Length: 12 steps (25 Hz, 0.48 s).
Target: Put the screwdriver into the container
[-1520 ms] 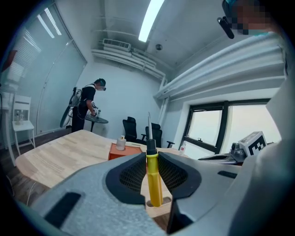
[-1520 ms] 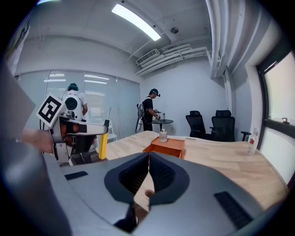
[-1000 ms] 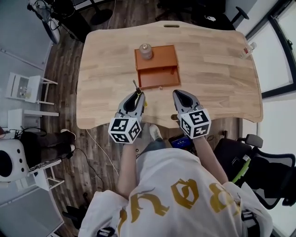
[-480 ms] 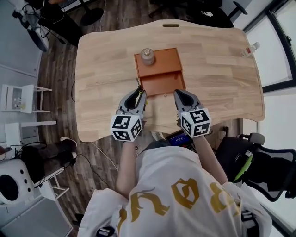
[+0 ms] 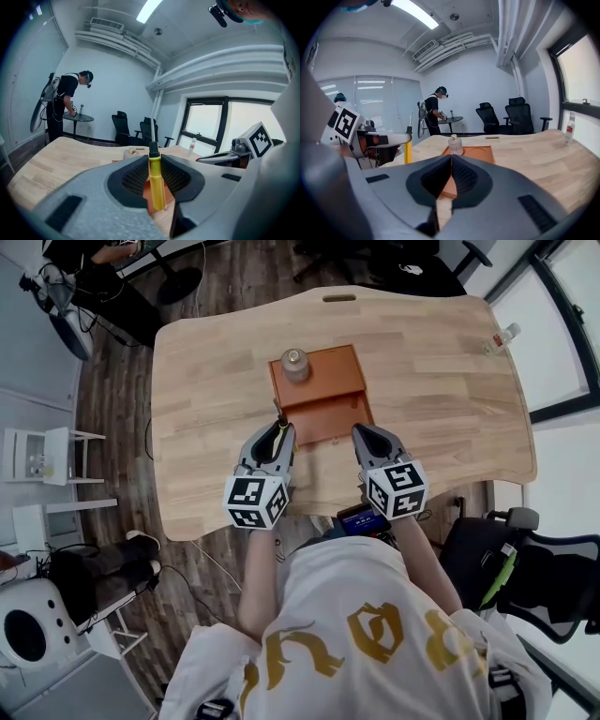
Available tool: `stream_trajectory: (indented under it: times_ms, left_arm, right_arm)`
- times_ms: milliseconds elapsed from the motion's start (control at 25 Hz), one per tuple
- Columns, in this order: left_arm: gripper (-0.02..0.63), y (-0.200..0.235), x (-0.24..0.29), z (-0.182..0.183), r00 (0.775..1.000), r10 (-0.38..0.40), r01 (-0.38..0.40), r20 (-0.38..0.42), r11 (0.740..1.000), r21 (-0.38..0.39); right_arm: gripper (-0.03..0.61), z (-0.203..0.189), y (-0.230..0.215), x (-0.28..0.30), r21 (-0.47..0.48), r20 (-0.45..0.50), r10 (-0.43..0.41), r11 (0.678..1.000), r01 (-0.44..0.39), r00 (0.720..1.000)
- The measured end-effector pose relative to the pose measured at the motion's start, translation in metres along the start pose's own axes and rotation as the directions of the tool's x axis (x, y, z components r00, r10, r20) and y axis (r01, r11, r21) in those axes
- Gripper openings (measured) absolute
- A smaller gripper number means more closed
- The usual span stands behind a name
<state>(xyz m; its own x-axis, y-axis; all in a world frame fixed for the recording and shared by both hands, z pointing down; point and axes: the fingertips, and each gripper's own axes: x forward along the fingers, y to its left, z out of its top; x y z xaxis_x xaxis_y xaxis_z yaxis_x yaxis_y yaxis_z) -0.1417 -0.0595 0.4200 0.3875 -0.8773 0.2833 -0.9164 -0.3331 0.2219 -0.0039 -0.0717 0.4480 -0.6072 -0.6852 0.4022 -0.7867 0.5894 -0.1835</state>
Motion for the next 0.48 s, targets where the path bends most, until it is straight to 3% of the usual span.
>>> stream_trajectory:
  times_ms: [480]
  left_arm:
    - [0.083,0.021,0.025,0.0,1.0,0.006,-0.006,-0.027,1.0,0.0]
  right_arm:
    - [0.011,0.001,-0.015,0.029,0.019,-0.015,0.011,1.0,-0.011,1.0]
